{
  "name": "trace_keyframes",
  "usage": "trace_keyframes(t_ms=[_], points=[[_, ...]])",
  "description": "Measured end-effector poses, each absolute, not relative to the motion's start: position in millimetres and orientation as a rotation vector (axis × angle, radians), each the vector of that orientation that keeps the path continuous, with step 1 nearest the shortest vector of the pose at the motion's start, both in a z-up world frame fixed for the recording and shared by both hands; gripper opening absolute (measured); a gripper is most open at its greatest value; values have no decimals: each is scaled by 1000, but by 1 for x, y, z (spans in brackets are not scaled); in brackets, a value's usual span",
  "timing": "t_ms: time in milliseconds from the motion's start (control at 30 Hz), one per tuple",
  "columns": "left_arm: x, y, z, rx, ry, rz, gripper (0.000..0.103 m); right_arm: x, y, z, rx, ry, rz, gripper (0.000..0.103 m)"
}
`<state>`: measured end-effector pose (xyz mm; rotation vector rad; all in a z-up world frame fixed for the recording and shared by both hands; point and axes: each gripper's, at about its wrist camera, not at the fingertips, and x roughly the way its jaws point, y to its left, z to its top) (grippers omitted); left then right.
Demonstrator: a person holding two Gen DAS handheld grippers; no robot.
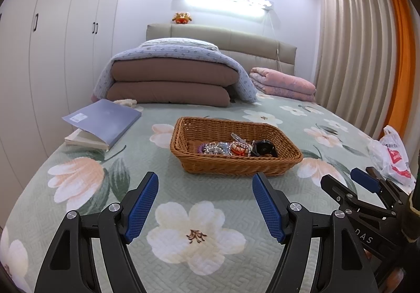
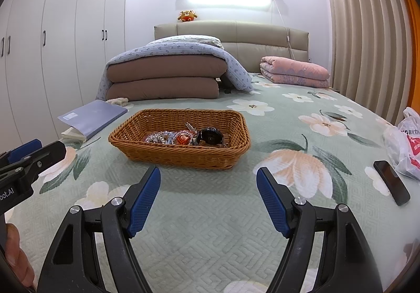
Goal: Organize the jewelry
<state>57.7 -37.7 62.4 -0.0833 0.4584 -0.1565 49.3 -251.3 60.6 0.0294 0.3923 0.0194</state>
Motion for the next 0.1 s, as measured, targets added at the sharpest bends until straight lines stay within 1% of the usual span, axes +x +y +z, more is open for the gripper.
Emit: trace_keyframes(t_ms=[100], points=[[56,-37,63,-72,442,-136,75,49,-251,61,29,392,18,78]])
